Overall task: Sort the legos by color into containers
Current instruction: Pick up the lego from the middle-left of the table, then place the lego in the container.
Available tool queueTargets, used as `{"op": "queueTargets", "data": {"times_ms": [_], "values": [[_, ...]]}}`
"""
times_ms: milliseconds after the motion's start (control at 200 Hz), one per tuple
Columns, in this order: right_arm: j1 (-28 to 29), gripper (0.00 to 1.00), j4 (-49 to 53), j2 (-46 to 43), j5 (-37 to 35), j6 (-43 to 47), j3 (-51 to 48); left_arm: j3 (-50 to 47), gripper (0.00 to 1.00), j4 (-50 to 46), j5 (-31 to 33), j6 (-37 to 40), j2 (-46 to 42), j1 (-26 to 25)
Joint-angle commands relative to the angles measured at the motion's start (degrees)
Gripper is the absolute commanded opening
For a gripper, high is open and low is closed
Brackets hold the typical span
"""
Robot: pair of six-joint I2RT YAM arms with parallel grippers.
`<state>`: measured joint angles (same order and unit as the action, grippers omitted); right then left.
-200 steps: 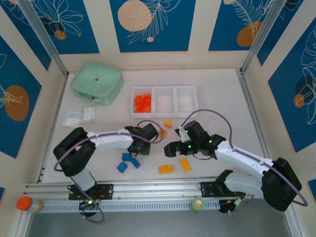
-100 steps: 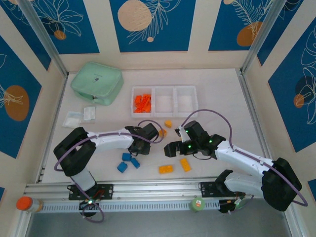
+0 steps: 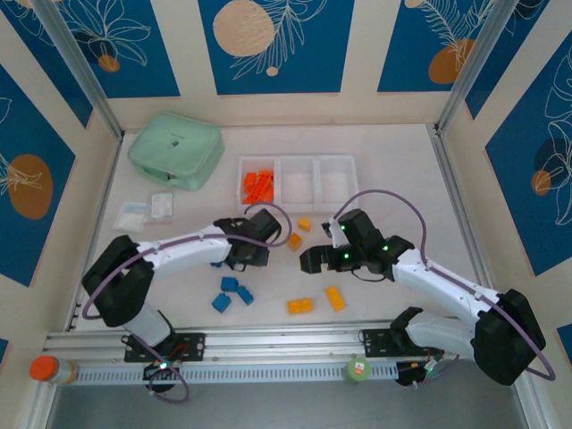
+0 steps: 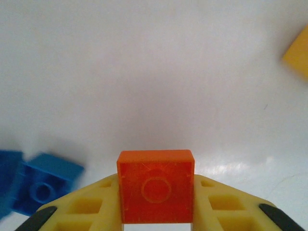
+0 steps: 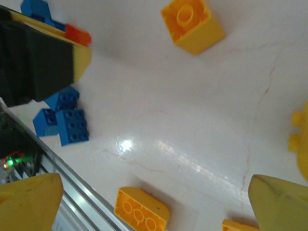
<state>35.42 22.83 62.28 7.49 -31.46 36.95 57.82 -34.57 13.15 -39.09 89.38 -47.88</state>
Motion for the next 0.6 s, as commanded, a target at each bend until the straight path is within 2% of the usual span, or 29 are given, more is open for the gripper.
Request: {"op": "queueTargets", "data": {"times_ms": [0, 125, 270, 420, 595], "values": [[-1.8, 0.99, 1.5, -0.4, 0.7, 1.1, 3.1, 5.5, 0.32, -1.4, 2.8, 4.9, -1.8, 4.3], [-4.0, 0.99, 1.8, 1.6, 0.5, 0.8, 5.6, 12.9, 0.32, -1.1, 3.6, 9.0, 1.8, 9.4], [-6.0, 0.99, 1.2, 4.0, -0.1, 0.2, 7.6, 22.1, 0.32, -0.3, 3.3, 11.9, 10.2, 13.9], [-7.1, 0.99, 0.8, 6.2, 0.6, 0.0, 9.2, 31.1, 0.34, -0.2, 2.4, 14.0, 19.1, 16.3], [-6.9, 0.99, 2.8, 8.5, 0.1, 1.4, 11.3, 40.0, 0.42, -3.4, 2.2, 14.5, 26.0, 18.9]]}}
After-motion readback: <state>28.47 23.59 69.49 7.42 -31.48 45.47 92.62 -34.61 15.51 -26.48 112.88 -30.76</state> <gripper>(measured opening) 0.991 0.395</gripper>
